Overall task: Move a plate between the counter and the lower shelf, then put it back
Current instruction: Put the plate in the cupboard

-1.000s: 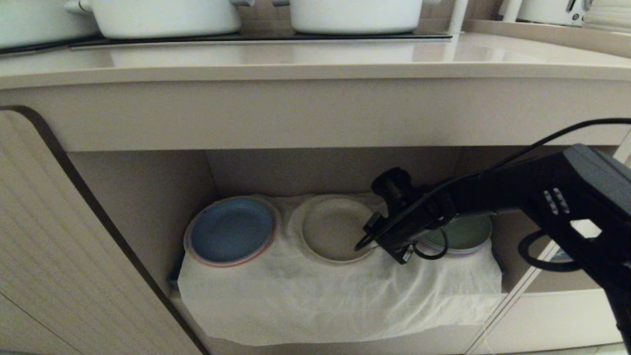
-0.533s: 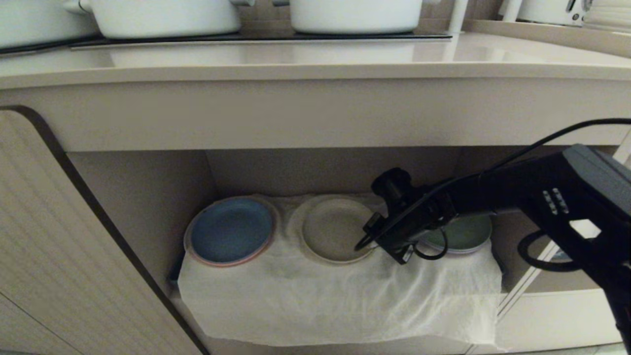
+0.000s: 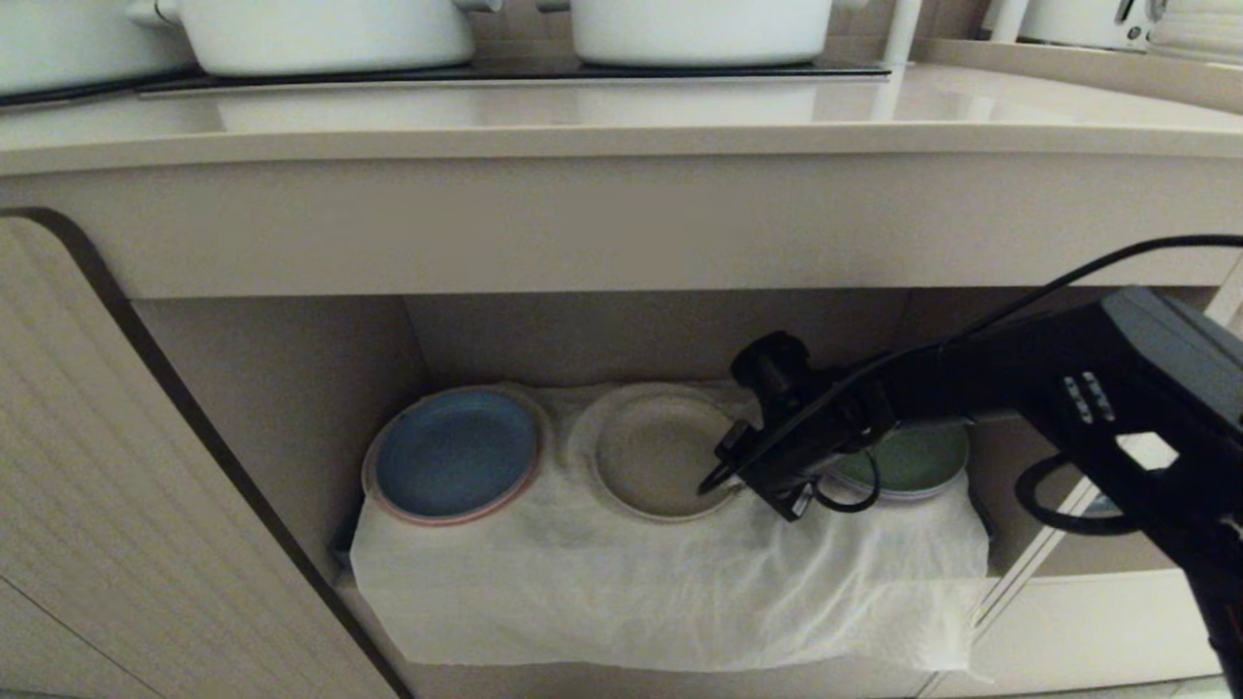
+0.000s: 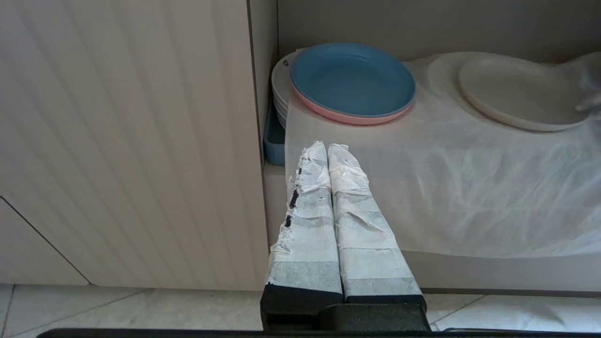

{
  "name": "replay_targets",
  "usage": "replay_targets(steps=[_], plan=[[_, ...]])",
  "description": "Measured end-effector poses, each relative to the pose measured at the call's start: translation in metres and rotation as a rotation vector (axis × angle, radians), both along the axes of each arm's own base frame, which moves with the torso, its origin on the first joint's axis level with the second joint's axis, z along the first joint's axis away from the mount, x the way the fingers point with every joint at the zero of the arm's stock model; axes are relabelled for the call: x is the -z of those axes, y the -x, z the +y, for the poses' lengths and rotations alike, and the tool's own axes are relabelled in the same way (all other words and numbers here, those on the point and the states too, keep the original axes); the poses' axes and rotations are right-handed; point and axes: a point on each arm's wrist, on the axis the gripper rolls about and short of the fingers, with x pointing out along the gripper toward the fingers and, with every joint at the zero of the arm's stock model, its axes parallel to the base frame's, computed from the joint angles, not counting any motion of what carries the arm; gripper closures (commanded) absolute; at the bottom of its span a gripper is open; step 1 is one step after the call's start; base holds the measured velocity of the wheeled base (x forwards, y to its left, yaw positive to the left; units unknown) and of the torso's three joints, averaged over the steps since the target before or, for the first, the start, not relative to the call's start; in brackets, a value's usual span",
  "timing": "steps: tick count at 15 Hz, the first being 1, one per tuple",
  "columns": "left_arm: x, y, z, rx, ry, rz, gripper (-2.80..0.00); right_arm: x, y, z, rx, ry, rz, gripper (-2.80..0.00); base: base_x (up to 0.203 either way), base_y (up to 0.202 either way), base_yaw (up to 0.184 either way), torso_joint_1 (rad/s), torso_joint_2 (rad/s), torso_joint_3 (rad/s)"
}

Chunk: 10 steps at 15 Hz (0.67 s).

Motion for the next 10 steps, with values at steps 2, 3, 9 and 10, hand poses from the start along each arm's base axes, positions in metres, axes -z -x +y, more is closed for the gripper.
replay_targets(steps=[2,3,9,10], plan=[[0.0000,0.0000,0.0000,0.000,0.000,0.000,0.00,0.0000,-0.0012,0.0000,0.002,-0.001,-0.003,-2.80,0.000,0.000,0.000,0.000,0.00,0.000],[0.0000,0.0000,0.0000,0.000,0.000,0.000,0.00,0.0002,-0.0016,0.0002,0.003,-0.001,-0.004,-2.80,0.000,0.000,0.000,0.000,0.00,0.000],[0.0000,0.0000,0.0000,0.000,0.000,0.000,0.00,0.0004,-0.0017,0.0004,0.010,-0.001,-0.003,-2.80,0.000,0.000,0.000,0.000,0.00,0.000],[0.0000,0.0000,0.0000,0.000,0.000,0.000,0.00,0.0005,-0.0016,0.0003,0.009,-0.001,-0.002,-2.80,0.000,0.000,0.000,0.000,0.00,0.000]])
